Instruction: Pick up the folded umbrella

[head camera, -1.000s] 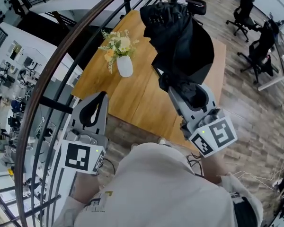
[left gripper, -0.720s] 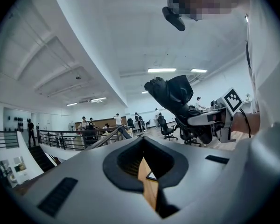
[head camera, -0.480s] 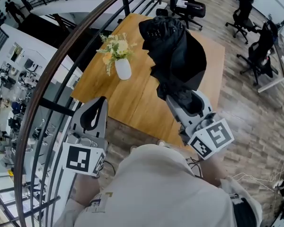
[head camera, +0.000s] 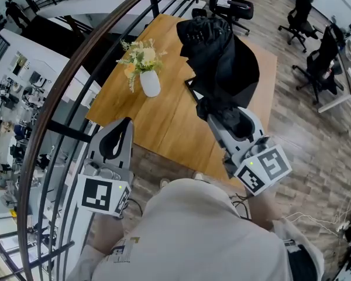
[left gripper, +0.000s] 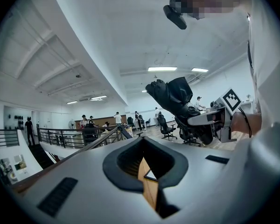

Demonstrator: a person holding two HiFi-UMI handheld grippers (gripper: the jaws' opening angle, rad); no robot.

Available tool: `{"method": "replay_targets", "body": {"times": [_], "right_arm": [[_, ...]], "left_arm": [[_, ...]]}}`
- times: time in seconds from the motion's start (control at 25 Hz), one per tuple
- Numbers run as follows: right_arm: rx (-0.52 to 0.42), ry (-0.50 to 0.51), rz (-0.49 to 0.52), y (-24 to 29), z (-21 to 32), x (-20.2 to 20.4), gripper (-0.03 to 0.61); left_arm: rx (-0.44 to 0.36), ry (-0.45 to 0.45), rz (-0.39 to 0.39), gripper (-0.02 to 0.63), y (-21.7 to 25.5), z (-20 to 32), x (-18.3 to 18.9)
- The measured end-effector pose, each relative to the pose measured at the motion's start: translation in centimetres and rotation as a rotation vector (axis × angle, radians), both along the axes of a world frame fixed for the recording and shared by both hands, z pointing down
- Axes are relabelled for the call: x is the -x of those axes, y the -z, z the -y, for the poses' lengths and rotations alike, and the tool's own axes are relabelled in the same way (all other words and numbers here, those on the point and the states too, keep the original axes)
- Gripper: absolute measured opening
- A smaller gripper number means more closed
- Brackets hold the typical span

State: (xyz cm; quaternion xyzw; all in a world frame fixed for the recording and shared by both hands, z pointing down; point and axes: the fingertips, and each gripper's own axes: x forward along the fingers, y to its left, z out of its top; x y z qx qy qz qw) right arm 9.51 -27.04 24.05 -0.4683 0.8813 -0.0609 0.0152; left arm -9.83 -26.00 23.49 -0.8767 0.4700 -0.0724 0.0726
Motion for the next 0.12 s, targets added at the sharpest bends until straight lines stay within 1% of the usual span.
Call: {"method": "replay_targets", "body": {"times": [0.12], "right_arm": [[-0.004, -0.002, 0.001, 0.01, 0.08, -0.12, 0.229]], "left_arm": [[-0.002, -0.003, 0.002, 0.017, -0.04, 0.14, -0.17]]}}
